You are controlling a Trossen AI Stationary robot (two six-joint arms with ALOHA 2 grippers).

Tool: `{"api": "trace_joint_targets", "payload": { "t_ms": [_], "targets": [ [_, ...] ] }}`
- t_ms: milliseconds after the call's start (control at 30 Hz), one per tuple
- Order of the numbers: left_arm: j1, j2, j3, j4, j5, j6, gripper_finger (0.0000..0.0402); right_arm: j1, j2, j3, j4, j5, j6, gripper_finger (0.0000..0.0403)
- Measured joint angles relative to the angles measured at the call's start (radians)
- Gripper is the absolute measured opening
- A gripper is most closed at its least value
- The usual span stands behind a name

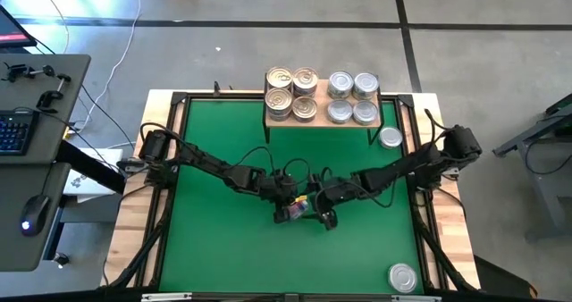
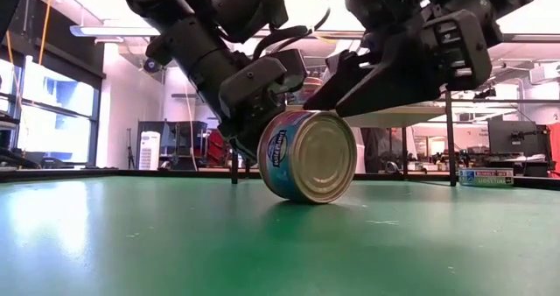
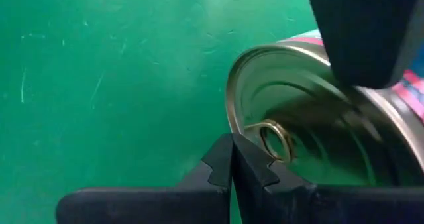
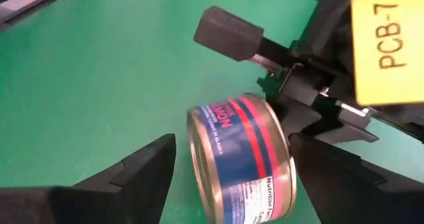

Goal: Stack canned seafood by type on shelf
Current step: Stack the blue pink tuna can on top of the blue pink tuna can on the shelf

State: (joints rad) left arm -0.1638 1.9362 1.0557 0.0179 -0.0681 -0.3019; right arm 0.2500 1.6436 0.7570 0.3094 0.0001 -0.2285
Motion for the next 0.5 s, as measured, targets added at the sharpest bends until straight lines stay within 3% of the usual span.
{"api": "trace_joint_targets", "payload": {
  "t_ms": [267,500],
  "targets": [
    [0.0,-0.004,0.001,-0.063,-0.05,-0.01,0.0,-0.015,0.043,0.001,0.056,-0.029,-0.027,0.0286],
    [0.0,-0.025,0.002,-0.19,-0.056,-0.051,0.0,-0.014,0.096,0.001,0.124,-0.033,-0.053,0.0243]
  ]
}}
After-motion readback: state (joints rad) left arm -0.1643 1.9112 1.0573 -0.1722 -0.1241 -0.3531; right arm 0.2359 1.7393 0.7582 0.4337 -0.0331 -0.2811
